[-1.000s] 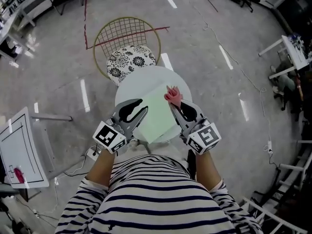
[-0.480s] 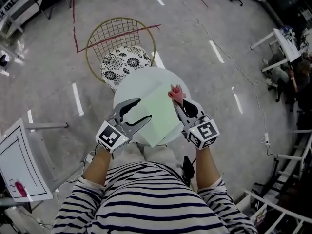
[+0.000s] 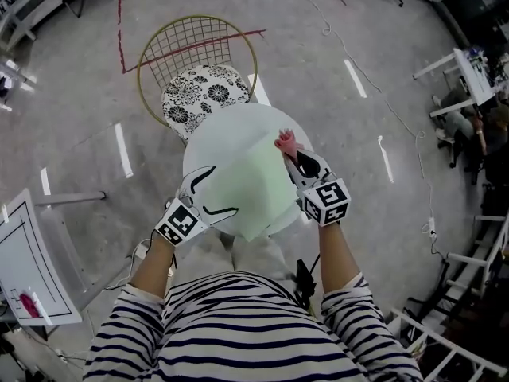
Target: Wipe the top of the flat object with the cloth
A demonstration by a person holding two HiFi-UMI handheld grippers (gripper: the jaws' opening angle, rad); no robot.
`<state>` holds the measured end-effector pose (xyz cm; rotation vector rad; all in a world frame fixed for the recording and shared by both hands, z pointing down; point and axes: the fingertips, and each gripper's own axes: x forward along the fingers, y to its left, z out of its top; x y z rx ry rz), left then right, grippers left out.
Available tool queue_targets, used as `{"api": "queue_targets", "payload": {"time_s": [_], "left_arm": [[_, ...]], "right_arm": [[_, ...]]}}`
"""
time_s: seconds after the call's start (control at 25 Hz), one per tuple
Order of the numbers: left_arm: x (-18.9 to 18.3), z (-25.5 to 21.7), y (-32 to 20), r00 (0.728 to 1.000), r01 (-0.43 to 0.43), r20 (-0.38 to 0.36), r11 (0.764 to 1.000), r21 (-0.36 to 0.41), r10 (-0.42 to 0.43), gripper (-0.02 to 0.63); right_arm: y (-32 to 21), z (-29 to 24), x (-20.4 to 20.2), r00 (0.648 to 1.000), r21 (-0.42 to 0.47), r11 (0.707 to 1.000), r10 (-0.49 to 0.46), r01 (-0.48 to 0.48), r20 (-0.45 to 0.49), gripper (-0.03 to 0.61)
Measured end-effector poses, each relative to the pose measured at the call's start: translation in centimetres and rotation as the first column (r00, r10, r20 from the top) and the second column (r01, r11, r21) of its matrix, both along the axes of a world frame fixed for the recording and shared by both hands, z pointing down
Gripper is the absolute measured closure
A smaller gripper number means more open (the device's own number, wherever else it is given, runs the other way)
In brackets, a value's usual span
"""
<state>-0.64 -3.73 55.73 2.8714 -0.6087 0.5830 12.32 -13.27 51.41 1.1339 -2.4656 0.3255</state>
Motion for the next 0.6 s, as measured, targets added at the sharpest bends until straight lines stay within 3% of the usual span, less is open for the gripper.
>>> {"api": "queue_targets", "payload": {"time_s": [0.2, 0.44, 0.6], "left_arm": [[-0.6, 5.2, 0.7, 0.996, -0.025, 0.078, 0.995, -0.093, 0.032, 0.094], [-1.0, 10.4, 1.0, 0.973, -0.025, 0.223, 0.987, -0.157, 0.060, 0.092], [-1.5, 11.9, 1.5, 0.962, -0.016, 0.265, 0.983, -0.183, 0.065, 0.092]], "right_arm": [[-1.5, 4.0, 0.7, 0.999, -0.083, 0.996, 0.014, -0.017, -0.036, 0.531], [-3.7, 9.6, 2.1, 0.983, -0.218, 0.971, 0.056, -0.094, -0.173, 0.531], [-5.2, 12.2, 2.8, 0.956, -0.266, 0.949, 0.095, -0.171, -0.277, 0.531]]}}
